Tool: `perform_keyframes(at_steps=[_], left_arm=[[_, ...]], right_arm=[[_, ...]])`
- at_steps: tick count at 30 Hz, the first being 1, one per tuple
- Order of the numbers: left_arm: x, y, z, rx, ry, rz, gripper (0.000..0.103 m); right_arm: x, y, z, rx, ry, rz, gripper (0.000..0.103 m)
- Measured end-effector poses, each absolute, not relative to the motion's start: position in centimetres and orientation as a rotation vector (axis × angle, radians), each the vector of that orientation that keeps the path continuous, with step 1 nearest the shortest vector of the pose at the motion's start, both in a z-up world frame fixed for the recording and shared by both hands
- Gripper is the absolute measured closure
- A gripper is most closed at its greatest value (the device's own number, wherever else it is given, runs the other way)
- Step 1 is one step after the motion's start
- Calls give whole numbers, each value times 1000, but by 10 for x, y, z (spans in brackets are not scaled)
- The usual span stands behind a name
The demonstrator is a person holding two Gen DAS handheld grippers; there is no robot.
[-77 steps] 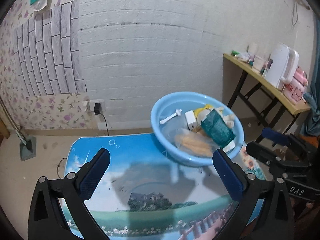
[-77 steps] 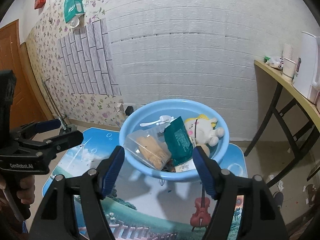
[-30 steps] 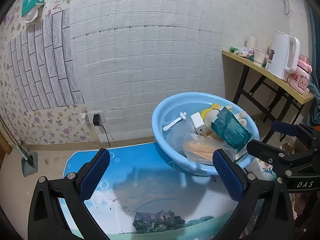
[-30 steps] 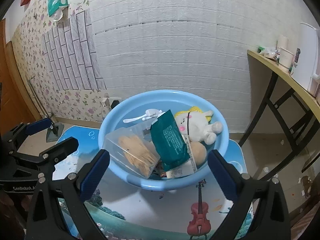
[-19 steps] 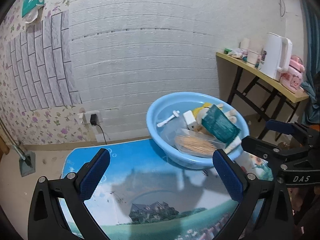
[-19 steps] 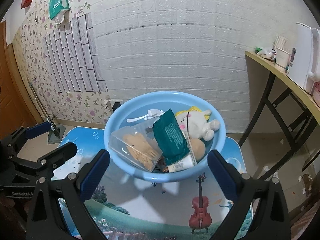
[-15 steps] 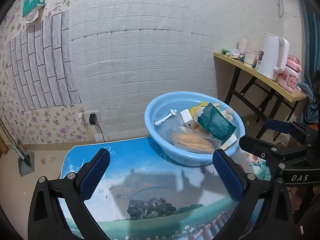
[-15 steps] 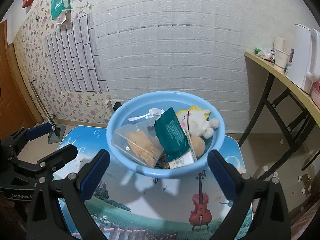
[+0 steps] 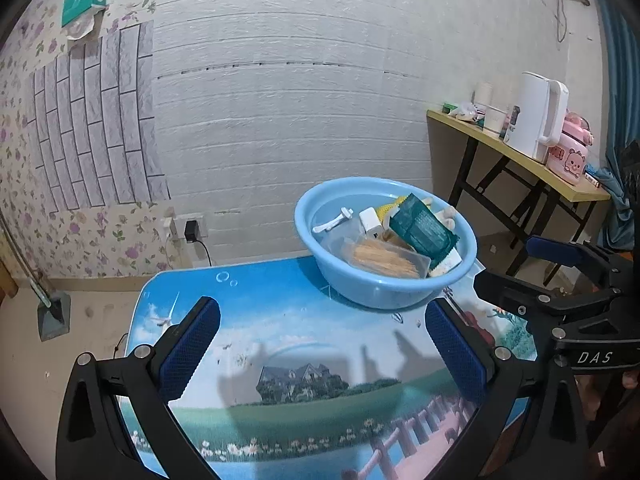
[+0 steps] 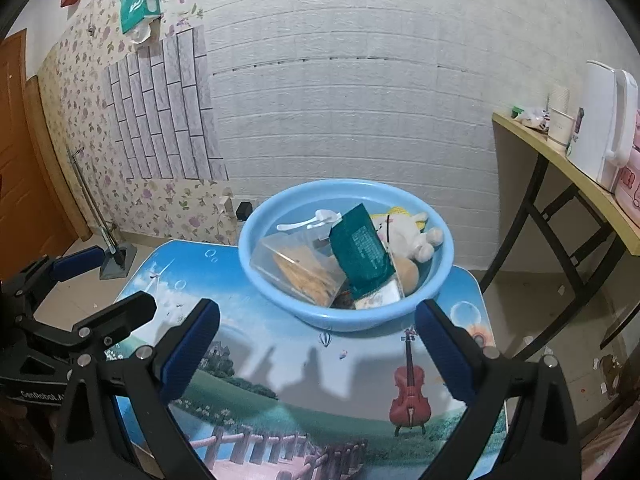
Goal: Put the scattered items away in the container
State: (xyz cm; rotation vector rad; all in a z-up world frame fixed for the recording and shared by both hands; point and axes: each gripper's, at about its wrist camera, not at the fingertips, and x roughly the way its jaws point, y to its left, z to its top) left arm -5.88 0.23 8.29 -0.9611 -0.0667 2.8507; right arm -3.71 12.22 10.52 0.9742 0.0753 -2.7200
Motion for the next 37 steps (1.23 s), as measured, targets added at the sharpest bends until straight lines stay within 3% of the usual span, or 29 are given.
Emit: perform_keyframes(at_steps=[37], left_arm=[[13,8,65,-972,2,2902,0]], right_arm=[[26,126,78,992,79,-2689,3]])
